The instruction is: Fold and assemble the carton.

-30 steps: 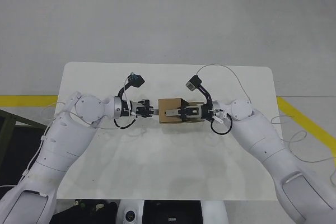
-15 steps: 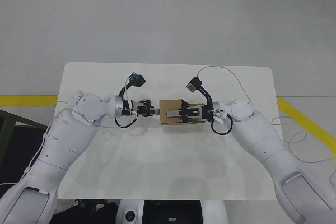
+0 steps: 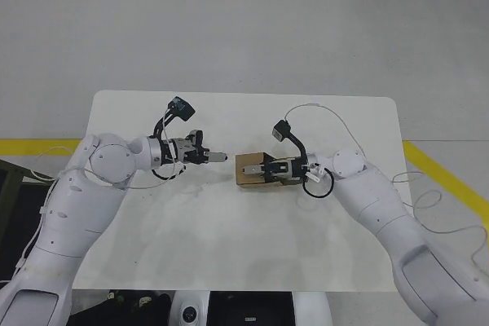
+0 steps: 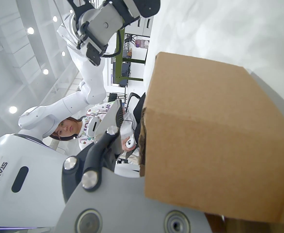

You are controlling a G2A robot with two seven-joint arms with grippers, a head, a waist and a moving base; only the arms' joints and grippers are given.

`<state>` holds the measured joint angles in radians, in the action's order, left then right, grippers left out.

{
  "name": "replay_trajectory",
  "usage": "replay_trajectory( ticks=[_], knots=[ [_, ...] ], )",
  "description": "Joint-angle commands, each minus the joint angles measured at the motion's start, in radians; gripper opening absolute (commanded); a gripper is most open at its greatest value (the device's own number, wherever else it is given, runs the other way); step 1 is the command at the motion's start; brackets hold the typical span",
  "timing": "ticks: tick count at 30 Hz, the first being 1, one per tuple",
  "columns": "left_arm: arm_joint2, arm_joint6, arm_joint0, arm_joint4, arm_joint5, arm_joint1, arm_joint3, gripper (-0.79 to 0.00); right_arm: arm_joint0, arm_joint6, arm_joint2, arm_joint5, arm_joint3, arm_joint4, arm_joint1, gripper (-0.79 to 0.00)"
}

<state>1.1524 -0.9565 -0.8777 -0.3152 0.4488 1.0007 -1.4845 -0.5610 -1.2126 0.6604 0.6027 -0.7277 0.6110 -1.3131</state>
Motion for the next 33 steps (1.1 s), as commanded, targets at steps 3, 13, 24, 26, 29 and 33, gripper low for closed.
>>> replay_trajectory(
  ticks=[3, 13, 24, 26, 29, 33],
  knots=[
    [0.018, 0.019, -0.029, -0.076, 0.052, -0.01, -0.028, 0.0, 0.017, -0.01, -0.004, -0.013, 0.037, -0.019, -0.011, 0.0],
    [0.027, 0.056, -0.056, -0.192, 0.164, -0.024, -0.053, 0.0, 0.021, -0.036, 0.03, -0.031, 0.053, -0.027, -0.004, 0.0],
    [0.004, 0.066, -0.07, -0.239, 0.116, -0.026, -0.079, 0.0, -0.013, -0.057, 0.098, -0.052, -0.049, -0.028, 0.037, 0.0],
    [-0.001, 0.07, -0.072, -0.246, 0.106, -0.026, -0.082, 0.0, -0.02, -0.061, 0.108, -0.056, -0.061, -0.033, 0.045, 0.0],
    [-0.006, 0.073, -0.072, -0.247, 0.099, -0.026, -0.082, 0.0, -0.033, -0.065, 0.114, -0.06, -0.072, -0.038, 0.051, -0.031],
    [-0.01, 0.072, -0.07, -0.244, 0.093, -0.026, -0.082, 0.0, -0.043, -0.071, 0.118, -0.066, -0.077, -0.034, 0.054, -0.542]
  ],
)
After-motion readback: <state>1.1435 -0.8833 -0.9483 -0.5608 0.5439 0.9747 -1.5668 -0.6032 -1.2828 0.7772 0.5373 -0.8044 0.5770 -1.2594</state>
